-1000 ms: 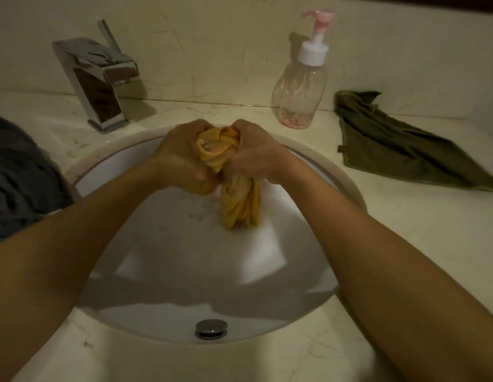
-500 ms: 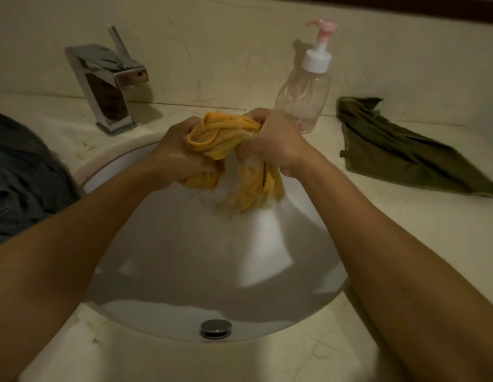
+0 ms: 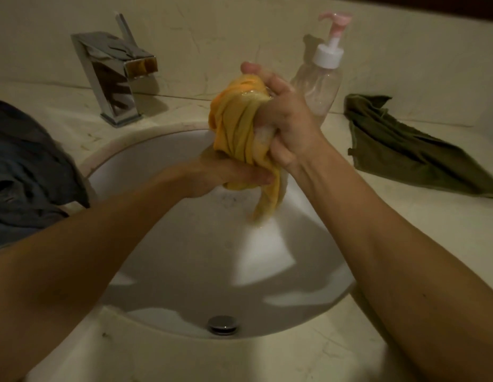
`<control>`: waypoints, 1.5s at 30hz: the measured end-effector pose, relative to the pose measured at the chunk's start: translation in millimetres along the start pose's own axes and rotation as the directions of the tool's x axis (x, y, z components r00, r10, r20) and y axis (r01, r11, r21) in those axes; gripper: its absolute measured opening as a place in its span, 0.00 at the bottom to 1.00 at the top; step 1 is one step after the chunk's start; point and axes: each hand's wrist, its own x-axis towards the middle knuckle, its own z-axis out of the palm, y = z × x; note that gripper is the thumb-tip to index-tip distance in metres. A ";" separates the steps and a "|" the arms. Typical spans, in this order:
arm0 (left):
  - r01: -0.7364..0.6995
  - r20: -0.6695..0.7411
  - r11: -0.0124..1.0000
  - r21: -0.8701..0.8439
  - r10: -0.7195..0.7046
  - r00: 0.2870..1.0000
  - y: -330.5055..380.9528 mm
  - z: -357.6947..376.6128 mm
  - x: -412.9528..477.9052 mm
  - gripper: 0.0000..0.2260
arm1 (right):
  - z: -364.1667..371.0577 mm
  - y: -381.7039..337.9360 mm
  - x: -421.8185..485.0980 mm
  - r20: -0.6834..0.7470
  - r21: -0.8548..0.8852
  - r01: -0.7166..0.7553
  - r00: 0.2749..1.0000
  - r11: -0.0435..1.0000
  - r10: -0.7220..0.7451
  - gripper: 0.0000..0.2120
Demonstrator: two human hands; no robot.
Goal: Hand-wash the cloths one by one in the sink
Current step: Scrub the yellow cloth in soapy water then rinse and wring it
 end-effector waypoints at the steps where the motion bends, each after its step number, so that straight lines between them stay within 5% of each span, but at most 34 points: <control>1: -0.026 -0.044 1.000 -0.015 0.026 0.999 0.9 5.8 0.0 0.18 | 0.8 3.6 -1.3 -0.008 0.061 0.016 1.000 0.998 -0.016 0.33; 5: -0.047 -0.144 0.996 -0.073 0.036 0.989 -0.5 22.0 1.2 0.26 | -5.0 10.7 -8.3 0.014 0.235 -0.002 1.000 0.972 -0.002 0.34; 9: -0.017 -0.288 0.999 -0.047 0.003 0.958 -5.9 30.1 10.2 0.26 | -19.2 7.2 -9.1 0.014 0.163 -0.025 1.000 0.986 0.023 0.33; 13: 0.028 -0.324 0.989 0.146 0.022 0.946 -4.3 17.7 13.2 0.19 | -35.0 -6.1 -6.5 0.058 -0.175 -0.056 0.996 0.983 0.067 0.36; 17: 0.074 -0.306 0.956 0.282 0.017 0.952 0.3 2.7 16.2 0.20 | -54.3 -27.1 -11.0 0.195 -0.552 -0.175 0.924 0.815 0.330 0.44; 19: 0.131 -0.296 0.702 0.700 0.119 0.948 1.5 -11.5 14.9 0.28 | -69.1 -35.0 -14.7 0.247 -0.460 -0.321 0.850 0.828 0.466 0.43; 21: 0.112 -0.222 0.434 0.894 0.210 0.952 1.3 -19.9 9.9 0.27 | -75.0 -29.0 -16.2 0.212 -0.405 -0.408 0.828 0.818 0.518 0.36; 27: -0.182 0.074 0.272 0.945 0.364 0.928 4.5 -11.0 6.0 0.29 | -60.1 5.9 -23.1 0.073 -0.404 -0.599 0.732 0.691 0.677 0.14; 30: -0.154 0.079 0.208 0.966 0.329 0.941 3.7 -10.6 7.1 0.27 | -58.9 9.0 -30.0 0.087 -0.550 -0.596 0.655 0.584 0.751 0.21; 32: -0.122 0.058 0.205 0.971 0.295 0.954 3.0 -11.9 5.2 0.26 | -52.6 15.3 -31.9 -0.001 -0.613 -0.596 0.657 0.519 0.754 0.28; 36: -0.086 0.018 0.214 0.973 0.301 0.953 1.0 -14.3 4.1 0.25 | -38.1 21.2 -33.7 -0.028 -0.680 -0.481 0.771 0.553 0.636 0.18; 40: -0.093 0.048 0.350 0.932 0.135 0.990 -3.1 -18.5 7.3 0.44 | -39.4 20.7 -28.9 -0.133 -0.900 -0.282 0.904 0.333 0.406 0.24; 43: -0.047 0.039 0.405 0.913 0.029 0.999 -7.3 -18.1 10.4 0.37 | -41.1 22.5 -28.4 -0.130 -0.930 -0.235 0.931 0.284 0.342 0.28; 45: -0.035 -0.011 0.525 0.850 0.083 0.996 -10.3 -20.7 11.3 0.35 | -39.0 20.2 -28.6 -0.079 -0.952 -0.145 0.967 0.268 0.243 0.34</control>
